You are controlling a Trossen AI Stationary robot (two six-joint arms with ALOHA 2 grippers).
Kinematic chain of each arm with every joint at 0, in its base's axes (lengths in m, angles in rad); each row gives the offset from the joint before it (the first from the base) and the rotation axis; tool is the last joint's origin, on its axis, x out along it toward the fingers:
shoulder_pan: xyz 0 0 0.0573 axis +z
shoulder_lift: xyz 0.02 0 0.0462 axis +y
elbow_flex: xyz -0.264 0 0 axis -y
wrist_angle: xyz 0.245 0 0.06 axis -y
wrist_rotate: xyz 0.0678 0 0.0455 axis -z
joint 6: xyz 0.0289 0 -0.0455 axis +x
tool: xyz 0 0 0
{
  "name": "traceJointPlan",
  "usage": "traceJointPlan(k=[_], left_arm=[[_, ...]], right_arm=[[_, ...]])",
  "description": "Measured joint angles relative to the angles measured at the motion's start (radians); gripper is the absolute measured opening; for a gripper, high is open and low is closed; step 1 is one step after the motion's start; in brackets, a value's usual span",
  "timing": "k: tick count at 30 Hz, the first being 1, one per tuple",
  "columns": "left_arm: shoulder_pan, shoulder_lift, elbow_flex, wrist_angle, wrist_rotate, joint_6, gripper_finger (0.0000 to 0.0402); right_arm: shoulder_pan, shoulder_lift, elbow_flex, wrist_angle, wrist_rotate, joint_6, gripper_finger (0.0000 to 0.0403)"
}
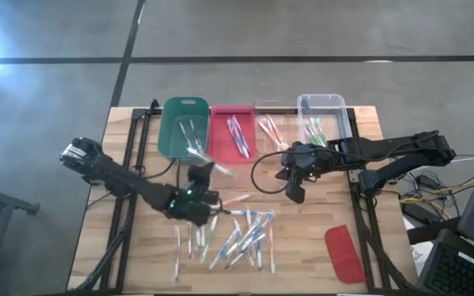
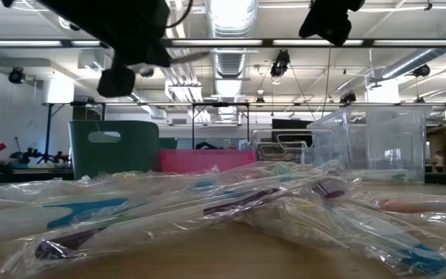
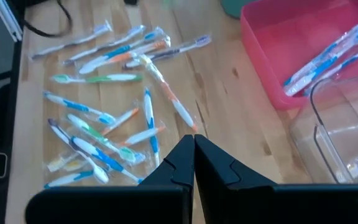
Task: Pick & Place Toothbrushes
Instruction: Put the green toothbrush into the white bin
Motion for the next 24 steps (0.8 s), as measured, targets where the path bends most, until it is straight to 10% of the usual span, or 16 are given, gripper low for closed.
traceJointPlan(k=[7, 12, 24], left_arm=[[0.058, 0.0, -0.126, 0.623, 0.506, 0.495, 0.0019], [0.054, 0.0, -0.182, 1.082, 0.652, 0.974, 0.0019], [0.056, 0.018, -0.077, 1.027, 0.608, 1.301, 0.0019]], right_arm=[[-0.009, 0.0, 0.0, 0.008, 0.0, 0.004, 0.0008], [-0.008, 0.0, 0.0, 0.011, -0.002, 0.101, 0.0008], [-0.008, 0.0, 0.0, 0.194, -0.062, 0.127, 0.0009]])
